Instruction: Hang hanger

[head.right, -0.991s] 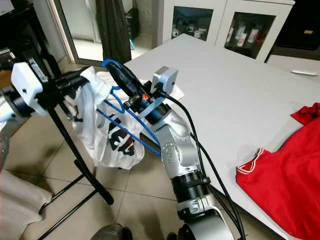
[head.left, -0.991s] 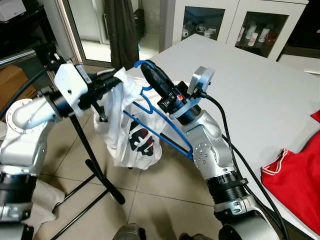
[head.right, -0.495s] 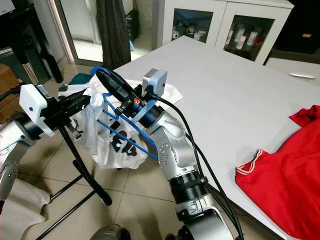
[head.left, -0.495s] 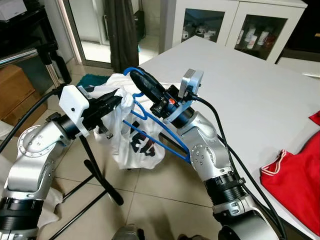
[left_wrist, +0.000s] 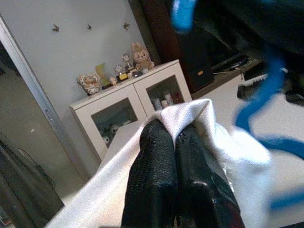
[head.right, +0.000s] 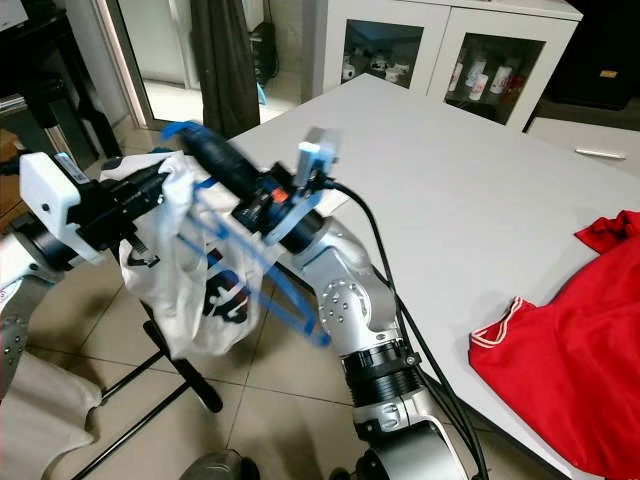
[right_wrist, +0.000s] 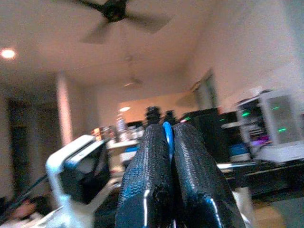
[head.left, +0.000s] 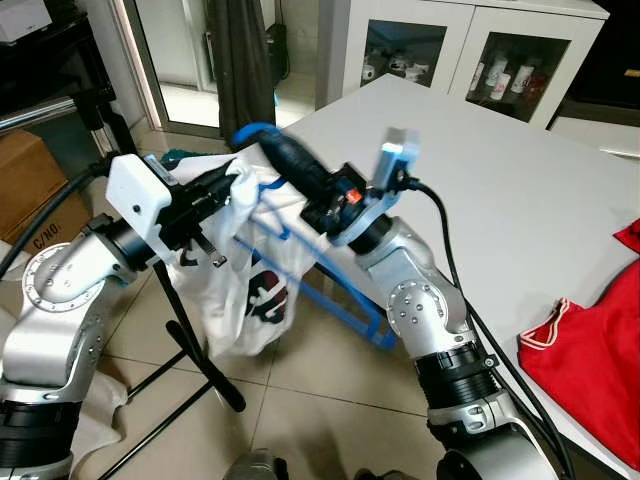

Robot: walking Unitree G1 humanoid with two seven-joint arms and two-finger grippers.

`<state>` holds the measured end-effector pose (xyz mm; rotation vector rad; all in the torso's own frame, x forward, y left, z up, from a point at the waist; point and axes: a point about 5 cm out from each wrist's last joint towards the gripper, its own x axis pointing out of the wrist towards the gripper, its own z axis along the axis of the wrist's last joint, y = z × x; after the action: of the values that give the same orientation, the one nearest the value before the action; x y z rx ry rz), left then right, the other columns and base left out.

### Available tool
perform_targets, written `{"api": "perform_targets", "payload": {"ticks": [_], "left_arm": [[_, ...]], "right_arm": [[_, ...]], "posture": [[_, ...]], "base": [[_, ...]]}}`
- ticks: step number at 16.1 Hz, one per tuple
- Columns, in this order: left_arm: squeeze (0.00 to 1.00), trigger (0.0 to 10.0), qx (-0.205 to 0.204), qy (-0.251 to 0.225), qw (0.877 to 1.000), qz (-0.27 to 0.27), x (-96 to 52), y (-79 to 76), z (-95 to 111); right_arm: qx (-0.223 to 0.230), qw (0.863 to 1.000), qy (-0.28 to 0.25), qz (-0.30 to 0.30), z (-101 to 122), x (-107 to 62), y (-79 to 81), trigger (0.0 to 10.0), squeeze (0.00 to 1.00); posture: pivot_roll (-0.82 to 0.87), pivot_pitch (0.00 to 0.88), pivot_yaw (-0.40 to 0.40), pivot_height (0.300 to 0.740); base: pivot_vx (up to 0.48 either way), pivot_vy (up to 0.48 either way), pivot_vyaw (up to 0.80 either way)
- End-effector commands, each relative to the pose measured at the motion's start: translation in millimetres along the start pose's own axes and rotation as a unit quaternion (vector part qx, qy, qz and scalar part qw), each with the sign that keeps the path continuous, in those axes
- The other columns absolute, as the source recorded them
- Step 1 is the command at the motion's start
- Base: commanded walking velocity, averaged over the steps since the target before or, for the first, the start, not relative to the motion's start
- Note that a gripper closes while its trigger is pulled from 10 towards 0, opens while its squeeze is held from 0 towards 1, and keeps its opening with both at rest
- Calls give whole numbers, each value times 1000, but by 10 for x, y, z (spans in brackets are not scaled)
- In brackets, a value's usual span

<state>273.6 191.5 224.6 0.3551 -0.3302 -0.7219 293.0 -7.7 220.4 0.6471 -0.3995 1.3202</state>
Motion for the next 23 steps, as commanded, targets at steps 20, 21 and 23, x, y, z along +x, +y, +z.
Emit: {"api": "perform_targets", "payload": {"ticks": [20, 21, 23], "left_arm": [[0, 10000, -84, -19, 992, 89, -58, -243, -126], [0, 10000, -85, -19, 992, 87, -56, -255, -129], [0, 10000, -87, -19, 992, 85, -55, -270, -130]], "right_arm": [[-17, 995, 64, -71, -141, -173, -208, 10000, 0], [-17, 995, 64, -76, -145, -177, -212, 10000, 0], [-18, 994, 65, -84, -158, -182, -222, 10000, 0]], "posture": [[141, 0, -15, 740], [142, 0, -16, 740], [143, 0, -18, 740]], "base": [[0, 0, 436], [0, 0, 788], [0, 0, 747]]}}
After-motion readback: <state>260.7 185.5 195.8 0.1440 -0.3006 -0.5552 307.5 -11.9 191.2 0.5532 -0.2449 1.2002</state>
